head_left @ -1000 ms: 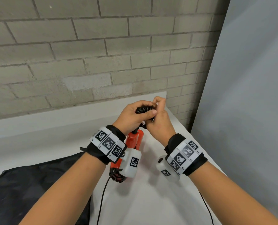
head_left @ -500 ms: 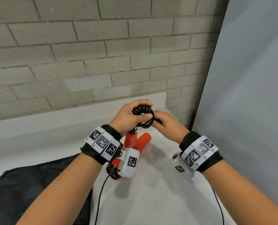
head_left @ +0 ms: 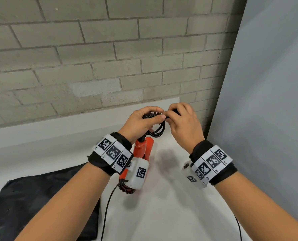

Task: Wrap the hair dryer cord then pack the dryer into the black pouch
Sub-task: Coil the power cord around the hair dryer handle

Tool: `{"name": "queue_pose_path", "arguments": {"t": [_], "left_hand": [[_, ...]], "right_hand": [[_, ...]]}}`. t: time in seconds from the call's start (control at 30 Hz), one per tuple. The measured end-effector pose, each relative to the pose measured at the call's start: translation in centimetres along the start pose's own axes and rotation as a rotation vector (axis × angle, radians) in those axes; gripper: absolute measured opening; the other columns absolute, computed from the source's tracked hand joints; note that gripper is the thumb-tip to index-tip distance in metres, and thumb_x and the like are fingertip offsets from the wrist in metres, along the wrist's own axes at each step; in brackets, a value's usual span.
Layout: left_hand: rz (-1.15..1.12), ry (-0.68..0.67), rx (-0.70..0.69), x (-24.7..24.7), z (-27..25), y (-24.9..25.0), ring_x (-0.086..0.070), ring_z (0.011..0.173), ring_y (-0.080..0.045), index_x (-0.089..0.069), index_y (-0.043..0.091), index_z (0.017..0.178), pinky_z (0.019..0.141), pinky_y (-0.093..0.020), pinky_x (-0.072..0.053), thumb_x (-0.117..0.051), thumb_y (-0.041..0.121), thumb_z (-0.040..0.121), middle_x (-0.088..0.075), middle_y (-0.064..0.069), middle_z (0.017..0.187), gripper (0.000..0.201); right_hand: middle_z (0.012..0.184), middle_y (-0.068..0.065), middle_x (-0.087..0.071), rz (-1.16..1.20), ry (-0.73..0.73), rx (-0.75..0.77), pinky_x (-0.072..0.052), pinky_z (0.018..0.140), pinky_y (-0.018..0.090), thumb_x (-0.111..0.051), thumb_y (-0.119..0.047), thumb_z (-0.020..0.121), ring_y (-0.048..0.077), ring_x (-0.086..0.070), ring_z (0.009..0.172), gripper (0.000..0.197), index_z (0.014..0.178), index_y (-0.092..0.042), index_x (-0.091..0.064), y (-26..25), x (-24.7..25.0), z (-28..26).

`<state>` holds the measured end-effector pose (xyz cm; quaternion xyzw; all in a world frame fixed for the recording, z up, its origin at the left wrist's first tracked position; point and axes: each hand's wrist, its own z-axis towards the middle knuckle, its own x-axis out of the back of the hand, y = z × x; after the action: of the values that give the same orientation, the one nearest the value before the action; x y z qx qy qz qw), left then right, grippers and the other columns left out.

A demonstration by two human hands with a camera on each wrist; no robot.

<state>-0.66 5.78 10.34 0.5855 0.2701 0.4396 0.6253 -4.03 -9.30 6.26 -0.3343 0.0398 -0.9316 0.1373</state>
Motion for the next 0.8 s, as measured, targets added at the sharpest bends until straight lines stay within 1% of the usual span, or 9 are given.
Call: {"name": "queue_pose_path", "arguments": {"t": [0.13, 0.23, 0.33, 0.43, 0.53, 0.6, 0.67, 0.73, 0.8], "left_hand": [[0.046, -0.011, 0.050, 0.0, 0.2, -0.2, -0.052, 0.053, -0.003, -0.068, 0.013, 0.098, 0.056, -0.011, -0.045, -0.062, 0.025, 0.084, -0.064, 0.003, 0.077, 0.019], [0.009, -0.051, 0.067, 0.1, 0.3, -0.3, -0.058, 0.063, -0.007, -0.067, 0.007, 0.097, 0.068, -0.017, -0.049, -0.061, 0.021, 0.084, -0.065, -0.003, 0.081, 0.021], [-0.019, -0.050, 0.087, 0.2, 0.2, -0.4, -0.057, 0.053, -0.005, -0.067, 0.003, 0.097, 0.056, -0.012, -0.048, -0.062, 0.019, 0.084, -0.065, -0.002, 0.078, 0.022], [-0.003, -0.026, 0.102, 0.0, -0.1, -0.4, -0.045, 0.040, -0.004, -0.067, 0.001, 0.097, 0.046, -0.014, -0.038, -0.063, 0.022, 0.083, -0.065, 0.008, 0.064, 0.026], [-0.027, -0.027, 0.099, -0.2, -0.4, -0.4, -0.033, 0.037, -0.006, -0.065, -0.005, 0.099, 0.040, -0.013, -0.029, -0.062, 0.020, 0.083, -0.058, -0.001, 0.065, 0.030], [-0.040, -0.048, 0.095, -0.4, -0.7, -0.4, -0.029, 0.038, -0.006, -0.063, -0.008, 0.101, 0.039, -0.014, -0.025, -0.062, 0.019, 0.083, -0.053, -0.006, 0.068, 0.032], [-0.049, -0.081, 0.093, -0.6, -1.0, -0.4, -0.028, 0.039, -0.007, -0.063, -0.008, 0.101, 0.039, -0.015, -0.024, -0.062, 0.019, 0.083, -0.048, -0.006, 0.065, 0.032], [-0.042, -0.117, 0.090, -0.9, -1.4, -0.3, -0.028, 0.038, -0.006, -0.064, -0.006, 0.101, 0.040, -0.015, -0.024, -0.061, 0.018, 0.083, -0.043, -0.003, 0.059, 0.030], [-0.039, -0.146, 0.086, -1.2, -1.7, -0.4, -0.029, 0.038, -0.006, -0.064, -0.005, 0.100, 0.041, -0.016, -0.024, -0.061, 0.017, 0.083, -0.044, -0.004, 0.059, 0.028]], "right_hand": [[0.095, 0.005, -0.062, 0.016, -0.026, -0.020, -0.045, 0.088, 0.038, -0.042, -0.027, 0.085, 0.019, -0.041, 0.103, 0.028, 0.095, -0.016, -0.066, 0.0, 0.1, 0.2], [0.098, 0.005, -0.062, 0.069, -0.036, -0.028, -0.045, 0.090, 0.038, -0.043, -0.027, 0.085, 0.025, -0.049, 0.104, 0.028, 0.098, -0.015, -0.066, 0.1, 0.0, -0.1], [0.120, 0.008, -0.053, 0.273, -0.046, -0.210, -0.038, 0.101, 0.029, -0.057, -0.021, 0.085, 0.022, -0.045, 0.116, 0.036, 0.119, -0.011, -0.053, 0.0, -0.2, -0.5], [0.128, 0.007, -0.045, 0.432, -0.066, -0.489, -0.031, 0.096, 0.017, -0.062, -0.012, 0.082, 0.015, -0.044, 0.117, 0.053, 0.129, -0.008, -0.039, 0.5, -1.0, -1.2], [0.124, 0.009, -0.051, 0.397, -0.352, -0.639, -0.035, 0.087, 0.020, -0.060, -0.013, 0.084, 0.020, -0.051, 0.112, 0.042, 0.123, -0.008, -0.046, 1.4, -2.6, -2.6], [0.125, 0.010, -0.051, 0.356, -0.646, -0.583, -0.037, 0.089, 0.023, -0.060, -0.016, 0.085, 0.022, -0.051, 0.112, 0.039, 0.122, -0.010, -0.049, 1.4, -3.6, -3.3], [0.126, 0.008, -0.050, 0.325, -0.861, -0.421, -0.043, 0.096, 0.031, -0.059, -0.017, 0.084, 0.024, -0.051, 0.115, 0.043, 0.125, -0.013, -0.047, 0.6, -4.0, -3.6], [0.123, 0.008, -0.052, 0.248, -0.982, -0.274, -0.046, 0.095, 0.039, -0.060, -0.017, 0.081, 0.026, -0.053, 0.111, 0.046, 0.125, -0.013, -0.046, -0.4, -4.2, -3.7], [0.119, 0.009, -0.055, 0.146, -1.050, -0.111, -0.048, 0.090, 0.041, -0.062, -0.019, 0.079, 0.027, -0.054, 0.106, 0.043, 0.119, -0.015, -0.048, -1.0, -5.0, -4.1]]}}
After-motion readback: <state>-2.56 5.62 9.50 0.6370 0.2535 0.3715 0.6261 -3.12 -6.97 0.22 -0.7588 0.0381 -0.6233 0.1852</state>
